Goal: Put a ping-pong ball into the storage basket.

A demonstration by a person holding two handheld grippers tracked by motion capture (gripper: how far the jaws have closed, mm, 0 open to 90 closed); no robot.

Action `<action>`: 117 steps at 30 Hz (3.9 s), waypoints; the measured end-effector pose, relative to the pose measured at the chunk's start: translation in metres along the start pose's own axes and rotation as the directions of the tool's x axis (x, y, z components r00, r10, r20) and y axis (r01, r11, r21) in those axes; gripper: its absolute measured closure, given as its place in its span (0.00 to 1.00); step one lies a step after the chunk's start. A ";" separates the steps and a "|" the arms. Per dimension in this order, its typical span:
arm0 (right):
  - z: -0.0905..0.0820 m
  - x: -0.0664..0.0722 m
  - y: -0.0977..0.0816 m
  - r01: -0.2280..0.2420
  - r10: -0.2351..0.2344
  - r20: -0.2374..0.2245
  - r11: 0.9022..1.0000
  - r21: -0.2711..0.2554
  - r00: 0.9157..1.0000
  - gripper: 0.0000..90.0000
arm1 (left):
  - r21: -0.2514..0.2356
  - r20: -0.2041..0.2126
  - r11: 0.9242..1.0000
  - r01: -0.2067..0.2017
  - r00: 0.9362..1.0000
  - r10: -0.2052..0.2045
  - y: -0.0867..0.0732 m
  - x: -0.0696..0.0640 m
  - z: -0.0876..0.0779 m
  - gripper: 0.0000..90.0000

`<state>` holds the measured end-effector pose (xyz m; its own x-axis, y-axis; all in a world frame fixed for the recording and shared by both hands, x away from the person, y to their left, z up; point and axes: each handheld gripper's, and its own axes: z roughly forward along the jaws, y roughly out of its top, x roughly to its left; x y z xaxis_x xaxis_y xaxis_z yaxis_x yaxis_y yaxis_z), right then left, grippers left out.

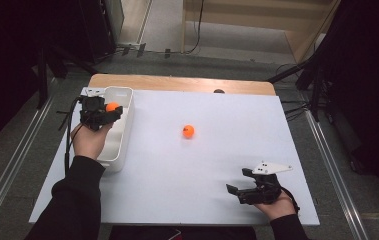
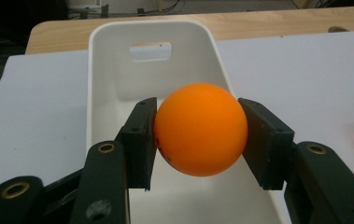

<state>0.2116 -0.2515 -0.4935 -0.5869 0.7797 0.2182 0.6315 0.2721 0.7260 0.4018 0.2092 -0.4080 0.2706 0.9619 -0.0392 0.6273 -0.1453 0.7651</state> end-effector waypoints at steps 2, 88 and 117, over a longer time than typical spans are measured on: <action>0.000 -0.001 0.000 0.001 -0.001 0.000 1.000 -0.002 1.000 0.13 | -0.001 -0.004 1.000 0.000 1.000 0.000 0.000 0.000 0.001 0.56; -0.001 0.000 0.000 0.004 -0.004 -0.005 1.000 -0.006 1.000 0.13 | 0.035 0.195 0.998 -0.055 0.980 0.047 0.010 -0.022 -0.021 0.17; -0.002 0.004 0.001 0.005 -0.005 -0.009 1.000 -0.019 1.000 0.13 | -0.018 0.369 0.983 -0.185 0.912 0.179 0.010 -0.054 -0.030 0.17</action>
<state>0.2093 -0.2493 -0.4910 -0.5946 0.7733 0.2200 0.6188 0.2654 0.7393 0.3711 0.1630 -0.3792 0.6282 0.7661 -0.1360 0.5530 -0.3167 0.7707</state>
